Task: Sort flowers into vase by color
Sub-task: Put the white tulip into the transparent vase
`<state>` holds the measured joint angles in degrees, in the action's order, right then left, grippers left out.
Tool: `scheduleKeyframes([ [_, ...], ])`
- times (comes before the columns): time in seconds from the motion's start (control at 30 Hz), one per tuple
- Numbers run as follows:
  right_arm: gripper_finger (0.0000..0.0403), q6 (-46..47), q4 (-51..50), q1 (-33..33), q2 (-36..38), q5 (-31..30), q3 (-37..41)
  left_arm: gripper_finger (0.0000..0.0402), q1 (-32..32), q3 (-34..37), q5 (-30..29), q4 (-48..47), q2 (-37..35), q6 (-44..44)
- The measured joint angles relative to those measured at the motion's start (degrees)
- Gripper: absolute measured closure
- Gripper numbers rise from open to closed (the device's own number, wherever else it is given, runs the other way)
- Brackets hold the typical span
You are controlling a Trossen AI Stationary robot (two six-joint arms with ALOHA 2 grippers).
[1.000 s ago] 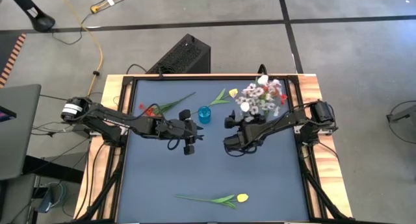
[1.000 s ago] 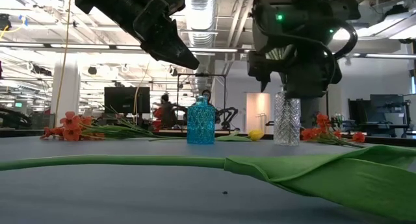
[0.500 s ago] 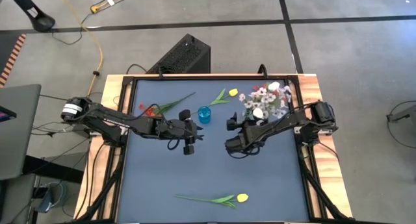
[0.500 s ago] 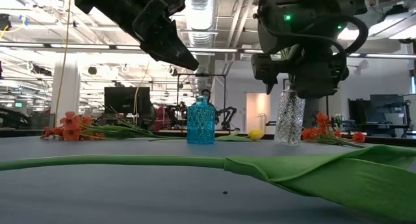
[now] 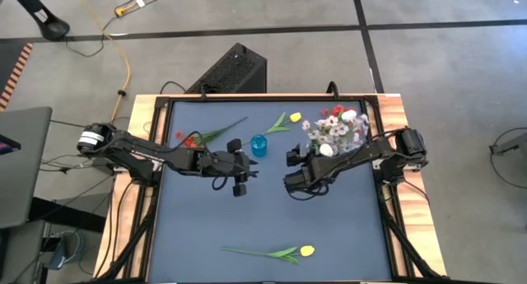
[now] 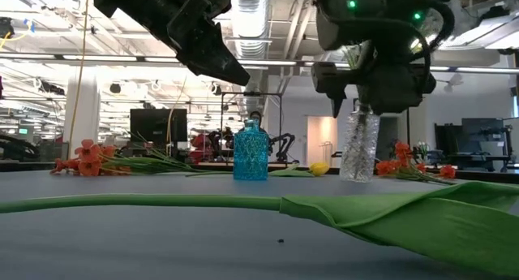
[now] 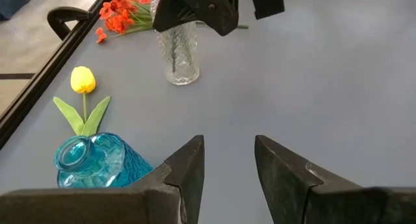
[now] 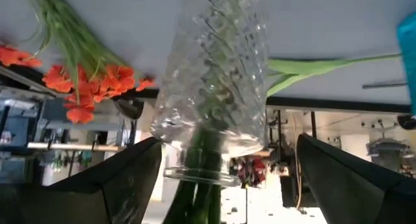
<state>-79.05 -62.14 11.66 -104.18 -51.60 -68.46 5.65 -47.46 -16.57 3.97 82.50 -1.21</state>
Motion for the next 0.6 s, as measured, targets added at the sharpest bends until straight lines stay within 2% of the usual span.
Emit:
scheduleKeyframes([
  [0.07, 0.0023, -0.6, 0.6, -0.2, 0.0, 1.8, -1.1, 0.0276, 0.0, 0.0, 0.0, 0.0, 0.0, 0.0],
  [0.13, 0.0023, 0.3, 4.7, -0.5, -0.2, 10.7, -2.1, 0.0276, 0.0, 0.0, 0.0, 0.0, 0.0, 0.0],
  [0.23, 0.0023, 0.2, 9.0, -0.5, -0.8, 19.5, -2.5, 0.0276, 0.0, 0.0, 0.0, -0.1, 0.0, 0.0],
  [0.33, 0.0023, 1.4, 13.8, -0.8, -0.1, 20.3, -3.7, 0.0276, 0.3, 0.0, -0.1, -0.9, 0.0, -0.2],
  [0.43, 0.0023, 2.5, 12.2, -0.8, -0.6, 21.0, -3.1, 0.0276, 0.7, 0.0, -0.2, -1.1, 0.0, -0.2],
  [0.6, 0.0023, 16.0, 12.8, -0.4, -0.1, 26.6, -3.5, 0.0276, 0.7, 0.0, -0.2, -1.0, 0.0, 0.2],
])
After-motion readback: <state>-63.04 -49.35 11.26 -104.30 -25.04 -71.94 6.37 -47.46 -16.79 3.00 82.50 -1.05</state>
